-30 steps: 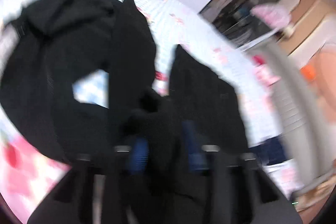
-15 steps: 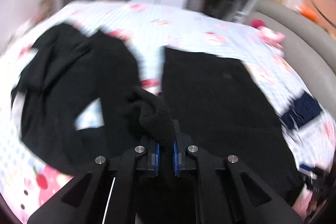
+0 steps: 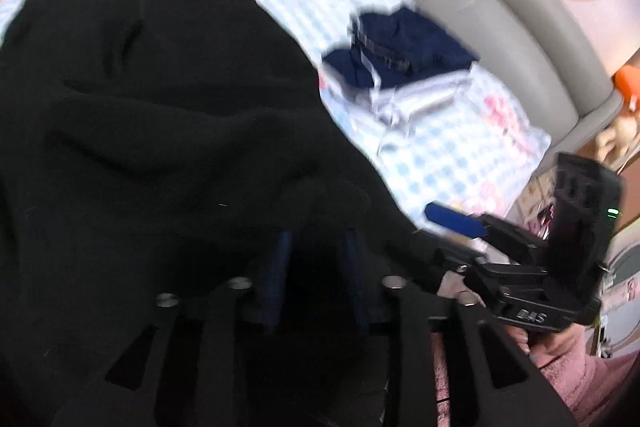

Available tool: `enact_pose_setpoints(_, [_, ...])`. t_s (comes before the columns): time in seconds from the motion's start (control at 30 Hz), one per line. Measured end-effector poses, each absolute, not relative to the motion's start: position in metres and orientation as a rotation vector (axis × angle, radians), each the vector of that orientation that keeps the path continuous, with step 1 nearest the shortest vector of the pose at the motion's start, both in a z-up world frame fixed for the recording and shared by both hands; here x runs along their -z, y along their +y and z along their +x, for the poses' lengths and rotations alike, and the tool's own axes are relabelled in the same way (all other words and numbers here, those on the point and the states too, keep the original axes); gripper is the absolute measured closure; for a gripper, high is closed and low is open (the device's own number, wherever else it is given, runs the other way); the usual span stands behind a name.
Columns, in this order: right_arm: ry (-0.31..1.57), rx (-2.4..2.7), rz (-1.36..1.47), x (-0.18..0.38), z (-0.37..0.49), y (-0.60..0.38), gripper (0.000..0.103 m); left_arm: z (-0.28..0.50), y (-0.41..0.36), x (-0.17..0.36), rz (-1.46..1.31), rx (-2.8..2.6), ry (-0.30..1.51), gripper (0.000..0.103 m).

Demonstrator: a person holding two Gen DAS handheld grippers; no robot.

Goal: Fold clothes

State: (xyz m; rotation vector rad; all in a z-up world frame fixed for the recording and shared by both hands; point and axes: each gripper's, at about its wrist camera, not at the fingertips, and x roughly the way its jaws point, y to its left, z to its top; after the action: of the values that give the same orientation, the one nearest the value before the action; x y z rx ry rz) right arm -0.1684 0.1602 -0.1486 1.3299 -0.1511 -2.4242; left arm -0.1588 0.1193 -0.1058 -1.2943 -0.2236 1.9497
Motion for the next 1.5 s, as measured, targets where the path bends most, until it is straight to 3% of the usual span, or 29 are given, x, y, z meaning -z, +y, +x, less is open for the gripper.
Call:
enact_pose_setpoints(0.03, [-0.16, 2.398, 1.316, 0.148, -0.17, 0.157, 0.038, -0.155, 0.105, 0.101, -1.268, -1.986, -0.251, 0.051])
enact_pose_setpoints(0.07, [-0.17, 2.371, 1.302, 0.147, -0.171, 0.154, 0.034, -0.152, 0.091, 0.096, -1.242, -2.023, -0.279, 0.05])
enact_pose_setpoints(0.13, [-0.195, 2.321, 1.276, 0.145, -0.175, 0.146, 0.033, -0.145, 0.064, 0.086, -1.187, -2.094, -0.334, 0.05])
enact_pose_setpoints(0.23, [-0.269, 2.267, 1.26, 0.148, -0.19, 0.128, 0.027, -0.147, 0.041, 0.09, -1.206, -2.24, -0.272, 0.05])
enact_pose_setpoints(0.43, [-0.227, 2.268, 1.39, 0.182, -0.236, 0.094, 0.026, -0.173, 0.026, 0.113, -1.321, -2.351, -0.162, 0.052])
enact_pose_setpoints(0.53, [-0.263, 2.306, 1.311, 0.178, -0.253, 0.088, 0.027, -0.178, 0.023, 0.121, -1.338, -2.365, -0.147, 0.052])
enact_pose_setpoints(0.6, [-0.252, 2.272, 1.353, 0.183, -0.265, 0.081, 0.067, -0.18, 0.023, 0.126, -1.374, -2.368, -0.129, 0.052])
enact_pose_setpoints(0.63, [-0.246, 2.281, 1.327, 0.176, -0.264, 0.082, 0.077, -0.181, 0.022, 0.13, -1.399, -2.374, -0.11, 0.052])
enact_pose_setpoints(0.73, [-0.227, 2.313, 1.238, 0.155, -0.257, 0.086, 0.08, -0.175, 0.016, 0.133, -1.399, -2.329, -0.148, 0.052])
enact_pose_setpoints(0.87, [-0.216, 2.404, 1.317, 0.163, -0.274, 0.109, 0.08, -0.164, 0.008, 0.129, -1.35, -2.247, -0.288, 0.05])
enact_pose_setpoints(1.0, [-0.244, 2.414, 1.41, 0.183, -0.28, 0.124, 0.076, -0.159, 0.008, 0.126, -1.362, -2.295, -0.229, 0.05])
enact_pose_setpoints(1.1, [-0.23, 2.505, 1.349, 0.161, -0.269, 0.132, 0.061, -0.16, 0.001, 0.12, -1.344, -2.328, -0.224, 0.05])
enact_pose_setpoints(1.3, [-0.018, 2.543, 1.15, 0.116, -0.257, 0.111, 0.046, -0.187, 0.015, 0.105, -1.293, -2.367, -0.191, 0.05])
enact_pose_setpoints(1.5, [0.213, 2.285, 1.263, 0.151, -0.267, 0.032, 0.047, -0.225, 0.043, 0.126, -1.402, -2.306, -0.151, 0.05])
